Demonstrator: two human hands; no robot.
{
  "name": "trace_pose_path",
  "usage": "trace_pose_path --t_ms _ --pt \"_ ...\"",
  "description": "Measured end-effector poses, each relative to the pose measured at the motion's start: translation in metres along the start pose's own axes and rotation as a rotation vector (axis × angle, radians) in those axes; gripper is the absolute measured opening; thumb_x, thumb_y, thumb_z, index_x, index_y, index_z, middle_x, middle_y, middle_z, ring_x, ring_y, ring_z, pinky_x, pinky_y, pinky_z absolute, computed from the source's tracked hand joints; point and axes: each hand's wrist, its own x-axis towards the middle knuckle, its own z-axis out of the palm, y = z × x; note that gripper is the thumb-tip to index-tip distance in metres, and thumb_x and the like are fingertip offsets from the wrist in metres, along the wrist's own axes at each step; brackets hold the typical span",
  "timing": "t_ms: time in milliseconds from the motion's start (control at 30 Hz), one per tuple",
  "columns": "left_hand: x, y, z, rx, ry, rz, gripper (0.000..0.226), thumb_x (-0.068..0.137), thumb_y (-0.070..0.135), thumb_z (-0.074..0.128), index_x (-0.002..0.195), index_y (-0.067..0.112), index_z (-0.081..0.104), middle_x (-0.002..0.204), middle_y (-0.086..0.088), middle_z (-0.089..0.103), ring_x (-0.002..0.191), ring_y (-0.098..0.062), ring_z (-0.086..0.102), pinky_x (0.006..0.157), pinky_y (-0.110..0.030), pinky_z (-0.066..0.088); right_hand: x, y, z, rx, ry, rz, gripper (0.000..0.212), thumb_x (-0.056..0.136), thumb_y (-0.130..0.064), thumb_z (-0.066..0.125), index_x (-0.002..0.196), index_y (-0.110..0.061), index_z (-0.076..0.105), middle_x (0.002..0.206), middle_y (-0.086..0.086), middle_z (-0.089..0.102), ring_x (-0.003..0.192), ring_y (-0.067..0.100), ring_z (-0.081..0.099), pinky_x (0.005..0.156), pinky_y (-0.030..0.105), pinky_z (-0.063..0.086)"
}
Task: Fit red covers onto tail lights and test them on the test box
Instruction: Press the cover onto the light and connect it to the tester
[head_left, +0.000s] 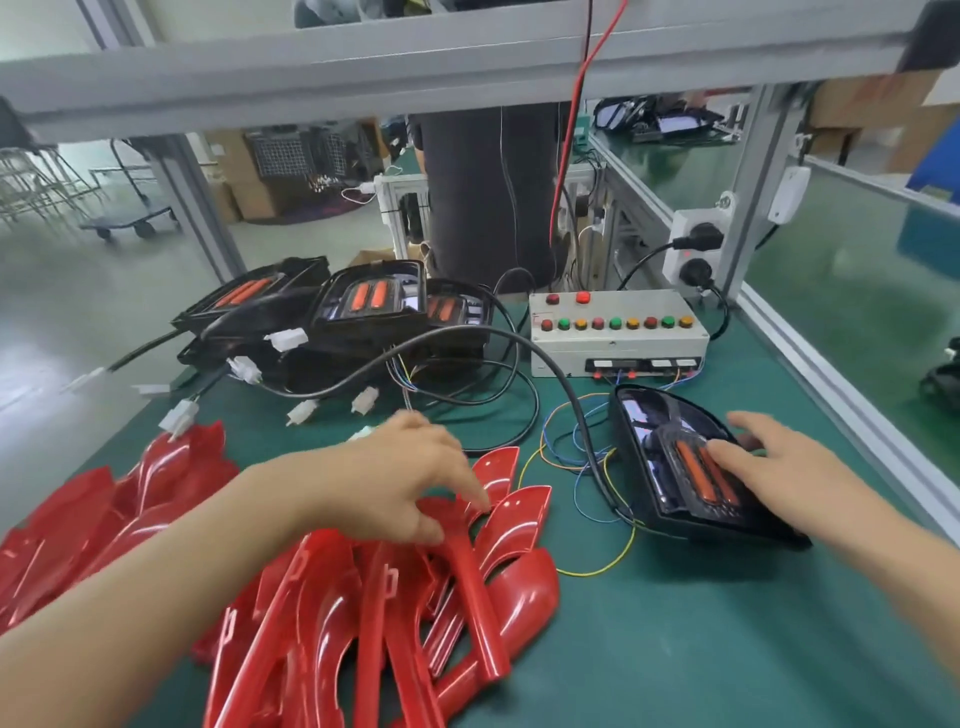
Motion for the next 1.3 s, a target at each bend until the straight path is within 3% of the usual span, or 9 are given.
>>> trace_pose_path --t_ms 200,433,533,667,767,1000,1133,1233,1300 --pt "0.019 0.0 0.006 -0.05 -0.23 -0.055 0.061 0.07 0.032 0.074 0.126 0.042 0.051 0.118 0.018 0.054 0.114 -0.004 0.045 0.107 -0.037 0.02 -0.012 -0.011 0.002 -0.116 0.043 -0.108 0.05 0.093 -0.034 0.055 0.141 -0.023 0.043 0.144 0.009 0.041 0.129 0.025 0.044 0.101 0.035 0.034" --pt "0.025 0.001 -0.005 0.018 -0.142 -0.091 0.035 0.075 0.031 0.069 0.109 0.037 0.061 0.09 0.02 0.058 0.092 -0.001 0.052 0.108 -0.038 0.016 -0.02 -0.015 0.003 -0.192 0.062 -0.158 0.047 0.093 -0.037 0.053 0.137 -0.021 0.045 0.141 0.006 0.044 0.127 0.025 0.043 0.107 0.042 0.033" --pt "0.02 0.002 -0.03 -0.179 -0.105 -0.056 0.024 0.08 0.026 0.068 0.099 0.04 0.069 0.076 0.021 0.055 0.077 0.003 0.048 0.091 -0.029 0.038 -0.035 -0.023 0.003 -0.247 0.261 -0.339 0.048 0.091 -0.038 0.054 0.135 -0.02 0.049 0.14 0.001 0.045 0.129 0.023 0.039 0.108 0.038 0.029" --pt "0.027 0.01 -0.072 -0.471 -0.111 0.038 0.024 0.08 0.008 0.07 0.096 0.025 0.075 0.074 0.009 0.062 0.068 -0.005 0.056 0.064 -0.023 0.044 -0.075 -0.055 0.011 -0.055 0.092 -0.731 0.06 0.087 -0.064 0.042 0.131 -0.025 0.055 0.122 -0.016 0.053 0.118 0.002 0.041 0.099 0.007 0.024" --pt "0.043 0.018 -0.087 -0.703 -0.171 0.075 0.02 0.077 0.007 0.065 0.094 0.013 0.075 0.071 0.004 0.064 0.063 -0.005 0.055 0.059 -0.017 0.042 -0.091 -0.064 0.018 -0.228 -0.011 -0.886 0.063 0.089 -0.061 0.038 0.134 -0.02 0.053 0.108 -0.01 0.061 0.099 0.009 0.053 0.086 0.02 0.04" --pt "0.076 0.024 -0.08 -1.147 -0.207 0.109 0.025 0.075 0.002 0.06 0.099 0.007 0.067 0.066 0.0 0.059 0.05 -0.006 0.053 0.045 -0.015 0.039 -0.096 -0.041 -0.003 -0.402 0.297 -0.961 0.051 0.088 -0.036 0.053 0.127 -0.004 0.061 0.084 0.002 0.071 0.066 0.022 0.067 0.048 0.031 0.054" --pt "0.107 0.043 -0.074 -1.142 0.008 0.059 0.019 0.082 0.009 0.068 0.1 0.012 0.066 0.075 0.001 0.066 0.064 -0.007 0.062 0.06 -0.018 0.052 -0.096 -0.02 -0.013 -0.297 0.28 -0.81 0.037 0.096 -0.027 0.056 0.13 -0.013 0.057 0.08 -0.001 0.071 0.059 0.021 0.065 0.048 0.035 0.053" --pt "0.134 0.052 -0.065 -0.954 0.414 -0.172 0.015 0.088 0.025 0.064 0.095 0.013 0.07 0.083 0.001 0.065 0.076 -0.011 0.057 0.073 -0.026 0.046 -0.086 0.003 -0.026 -0.025 0.241 -0.5 0.023 0.092 -0.036 0.05 0.113 -0.042 0.057 0.059 -0.012 0.058 0.051 0.007 0.052 0.049 0.014 0.039" --pt "0.151 0.054 -0.056 -0.767 0.55 -0.341 0.021 0.089 0.025 0.059 0.095 0.007 0.07 0.085 -0.007 0.066 0.075 -0.018 0.057 0.07 -0.026 0.046 -0.074 0.025 -0.034 0.099 0.265 -0.362 0.017 0.093 -0.028 0.054 0.105 -0.038 0.06 0.062 -0.012 0.059 0.046 0.007 0.045 0.042 0.013 0.034"
